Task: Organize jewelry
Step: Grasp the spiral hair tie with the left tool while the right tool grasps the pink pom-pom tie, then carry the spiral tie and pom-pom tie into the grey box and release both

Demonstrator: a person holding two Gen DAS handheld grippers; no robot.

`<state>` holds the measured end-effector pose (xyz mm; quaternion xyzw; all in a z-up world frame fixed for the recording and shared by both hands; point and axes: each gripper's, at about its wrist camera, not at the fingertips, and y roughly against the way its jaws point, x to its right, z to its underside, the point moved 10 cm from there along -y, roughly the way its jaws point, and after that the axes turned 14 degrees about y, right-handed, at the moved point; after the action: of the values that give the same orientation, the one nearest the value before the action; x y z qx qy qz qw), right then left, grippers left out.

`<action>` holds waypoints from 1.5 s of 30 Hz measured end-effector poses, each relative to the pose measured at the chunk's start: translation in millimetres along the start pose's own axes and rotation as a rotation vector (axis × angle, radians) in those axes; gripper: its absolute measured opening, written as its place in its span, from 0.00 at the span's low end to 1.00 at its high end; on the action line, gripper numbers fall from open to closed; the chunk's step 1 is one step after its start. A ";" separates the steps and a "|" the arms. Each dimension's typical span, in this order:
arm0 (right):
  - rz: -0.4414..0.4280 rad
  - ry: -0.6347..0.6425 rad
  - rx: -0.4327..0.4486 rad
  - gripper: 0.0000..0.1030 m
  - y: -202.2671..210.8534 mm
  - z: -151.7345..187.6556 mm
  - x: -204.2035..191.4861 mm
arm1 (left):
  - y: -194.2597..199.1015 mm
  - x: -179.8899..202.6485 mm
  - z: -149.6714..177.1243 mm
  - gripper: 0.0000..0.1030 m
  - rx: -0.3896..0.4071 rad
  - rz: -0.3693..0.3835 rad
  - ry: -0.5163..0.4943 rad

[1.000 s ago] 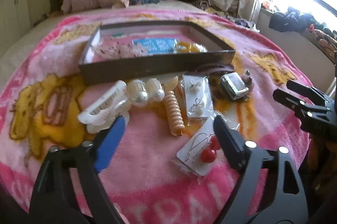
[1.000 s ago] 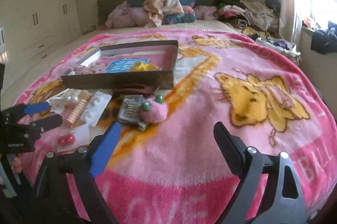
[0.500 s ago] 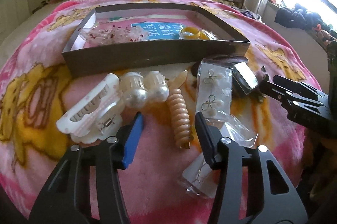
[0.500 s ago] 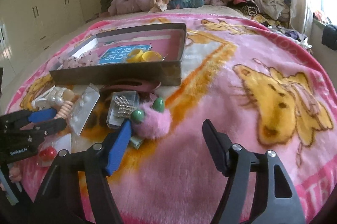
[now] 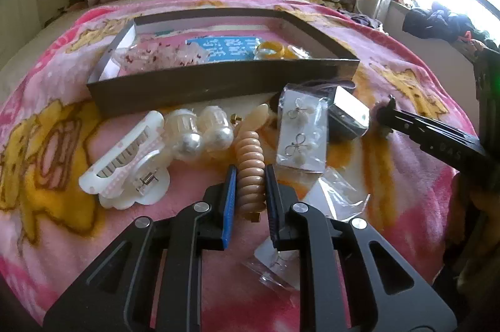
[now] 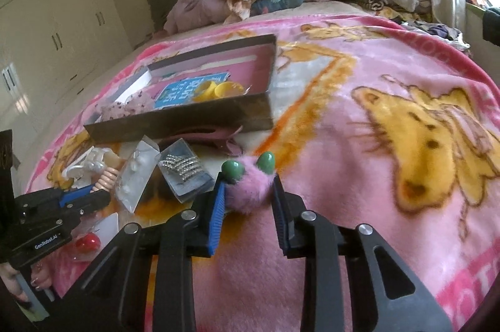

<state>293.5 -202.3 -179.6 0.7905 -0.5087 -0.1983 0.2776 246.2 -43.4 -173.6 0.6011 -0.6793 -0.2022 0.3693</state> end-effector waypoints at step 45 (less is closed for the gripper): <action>0.100 0.010 0.142 0.26 65.1 -76.5 19.6 | 26.2 56.3 -104.1 0.11 0.157 0.152 -0.051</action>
<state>301.8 -223.5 -79.8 0.7828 -0.5589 -0.1437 0.2328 306.0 -75.0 -73.1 0.5697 -0.7457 -0.1351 0.3181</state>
